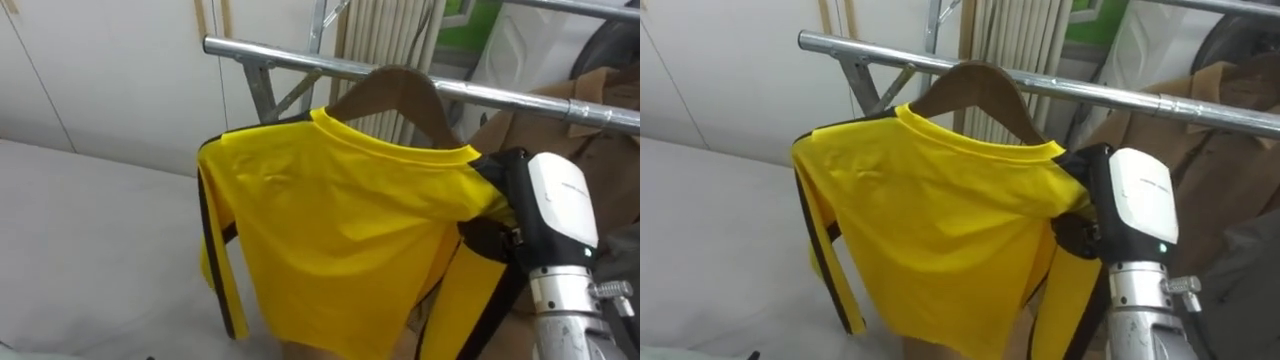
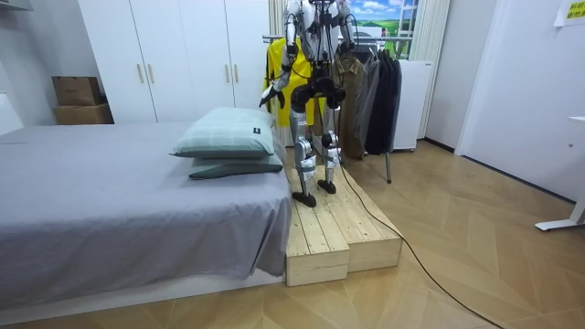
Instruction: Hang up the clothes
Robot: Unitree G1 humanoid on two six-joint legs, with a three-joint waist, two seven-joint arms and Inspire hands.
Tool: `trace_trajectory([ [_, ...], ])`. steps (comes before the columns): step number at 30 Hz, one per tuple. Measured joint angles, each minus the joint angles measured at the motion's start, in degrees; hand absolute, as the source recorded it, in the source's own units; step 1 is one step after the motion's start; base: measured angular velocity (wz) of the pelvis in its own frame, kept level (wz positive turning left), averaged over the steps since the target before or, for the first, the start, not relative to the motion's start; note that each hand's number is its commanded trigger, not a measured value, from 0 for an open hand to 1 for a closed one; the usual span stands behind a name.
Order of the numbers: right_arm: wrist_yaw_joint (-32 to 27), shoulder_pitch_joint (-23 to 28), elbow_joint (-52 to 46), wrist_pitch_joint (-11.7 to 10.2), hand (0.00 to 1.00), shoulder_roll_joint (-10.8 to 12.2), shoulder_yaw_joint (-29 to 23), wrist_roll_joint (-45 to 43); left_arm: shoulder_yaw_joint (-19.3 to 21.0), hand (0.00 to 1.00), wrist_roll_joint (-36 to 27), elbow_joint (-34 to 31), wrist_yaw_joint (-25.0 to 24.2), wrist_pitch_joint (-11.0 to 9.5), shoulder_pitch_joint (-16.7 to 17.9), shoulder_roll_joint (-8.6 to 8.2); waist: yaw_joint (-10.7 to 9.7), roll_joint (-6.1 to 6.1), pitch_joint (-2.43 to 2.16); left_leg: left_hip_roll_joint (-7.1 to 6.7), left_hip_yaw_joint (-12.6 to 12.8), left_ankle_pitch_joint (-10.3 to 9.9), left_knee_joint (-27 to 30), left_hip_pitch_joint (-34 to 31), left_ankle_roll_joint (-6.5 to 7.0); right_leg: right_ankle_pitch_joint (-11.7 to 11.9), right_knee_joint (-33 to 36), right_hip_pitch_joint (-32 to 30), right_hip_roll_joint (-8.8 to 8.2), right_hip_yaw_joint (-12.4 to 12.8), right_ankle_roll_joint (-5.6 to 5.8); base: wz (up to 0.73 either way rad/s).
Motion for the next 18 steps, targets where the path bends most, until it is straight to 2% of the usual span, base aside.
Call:
trace_trajectory([
  [5,1.4,-3.5,4.0,0.2,1.0,0.0,-0.1,5.1,0.0,0.0,0.0,-1.7,-0.5,0.0,0.0,0.1,0.5,-0.24,-0.09,0.04,-0.1,0.0,0.0,0.0,0.0,0.0,0.1,0.1,-0.14,-0.5,0.01,0.03],
  [10,2.9,-4.4,4.0,1.2,1.0,-0.1,-0.1,6.9,0.0,0.0,1.7,-3.1,-0.5,0.0,-0.6,0.06,1.7,-0.52,-0.09,0.04,-0.1,0.0,0.0,0.0,-0.01,0.0,0.3,-0.1,-0.1,-0.4,0.0,0.0],
  [14,4.5,-5.0,4.7,1.2,1.0,-1.3,-0.1,9.4,0.0,0.0,3.5,-3.1,-0.5,0.0,-1.2,0.08,3.0,-1.04,-0.11,0.05,-0.2,0.0,0.0,0.0,-0.01,0.0,0.1,0.0,-0.11,-0.5,-0.01,0.0],
  [18,7.0,-8.5,9.8,1.3,1.0,-1.4,-0.1,12.5,0.0,0.0,5.5,-3.1,-1.2,0.0,-1.2,0.15,3.1,-1.5,-0.15,0.05,-0.7,0.0,0.0,-0.1,-0.01,0.1,0.2,0.1,-0.24,-0.9,-0.02,0.06],
])
